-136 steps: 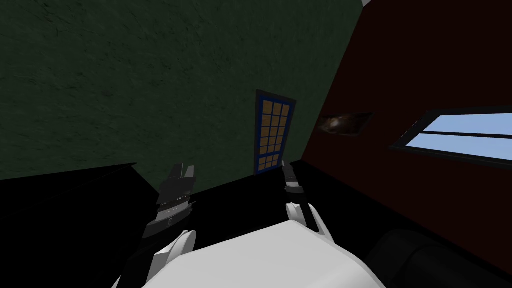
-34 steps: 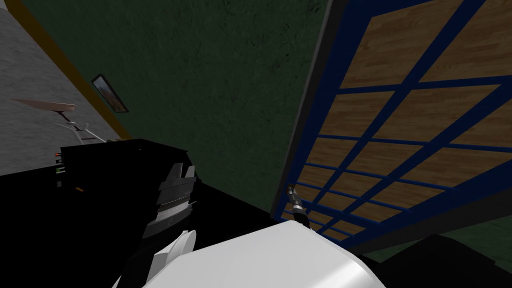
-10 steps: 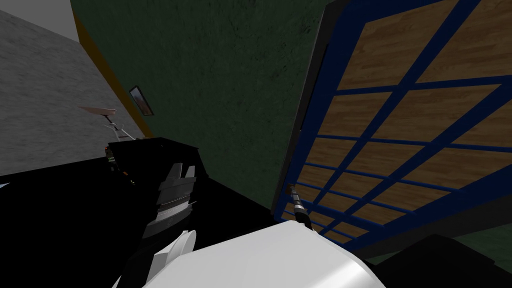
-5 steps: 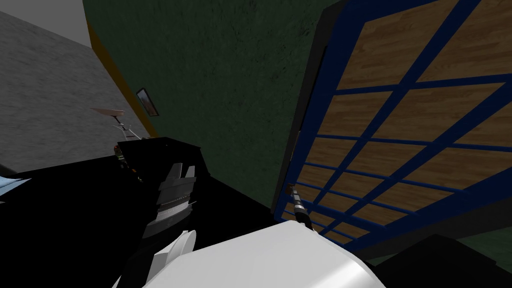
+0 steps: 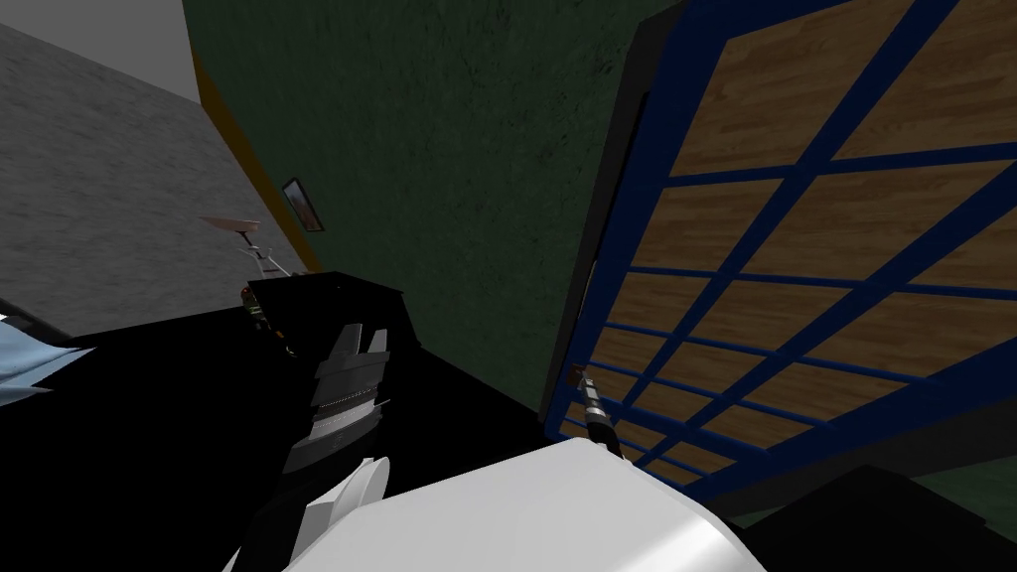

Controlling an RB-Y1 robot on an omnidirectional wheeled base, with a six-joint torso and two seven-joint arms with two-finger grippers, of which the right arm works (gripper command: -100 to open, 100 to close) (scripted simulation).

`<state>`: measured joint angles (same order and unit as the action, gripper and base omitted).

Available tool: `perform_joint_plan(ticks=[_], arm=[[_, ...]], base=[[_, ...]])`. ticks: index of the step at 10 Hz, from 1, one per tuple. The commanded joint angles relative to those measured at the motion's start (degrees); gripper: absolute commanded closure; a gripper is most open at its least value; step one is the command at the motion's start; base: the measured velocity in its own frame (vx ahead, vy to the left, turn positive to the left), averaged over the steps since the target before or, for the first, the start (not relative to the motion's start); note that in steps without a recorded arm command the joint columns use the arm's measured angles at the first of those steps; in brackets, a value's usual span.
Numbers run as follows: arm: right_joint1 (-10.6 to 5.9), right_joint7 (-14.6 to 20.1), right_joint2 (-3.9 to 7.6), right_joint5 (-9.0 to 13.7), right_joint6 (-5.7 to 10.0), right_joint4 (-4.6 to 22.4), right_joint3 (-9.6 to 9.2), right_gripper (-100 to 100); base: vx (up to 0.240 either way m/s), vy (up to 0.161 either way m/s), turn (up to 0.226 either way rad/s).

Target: Pull the door open

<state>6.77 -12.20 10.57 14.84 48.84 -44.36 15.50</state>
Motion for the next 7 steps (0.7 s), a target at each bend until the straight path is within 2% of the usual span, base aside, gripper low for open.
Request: perform_joint_plan(ticks=[1,4,5,6,7], arm=[[-0.04,2.9,-0.44,0.4,-0.33,-0.3,-0.93,100],[-0.08,7.3,-0.08,1.6,-0.22,-0.1,-1.51,100],[-0.08,7.7,-0.08,1.6,-0.22,-0.1,-1.51,100],[-0.09,9.9,0.10,2.2,-0.17,0.0,-1.81,100],[-0.09,10.1,0.10,2.2,-0.17,0.0,-1.81,100]], base=[[-0.032,-0.005,0.065],[-0.041,0.003,0.035],[-0.027,0.000,0.034],[-0.032,-0.003,0.044],[-0.029,-0.002,0.014]])
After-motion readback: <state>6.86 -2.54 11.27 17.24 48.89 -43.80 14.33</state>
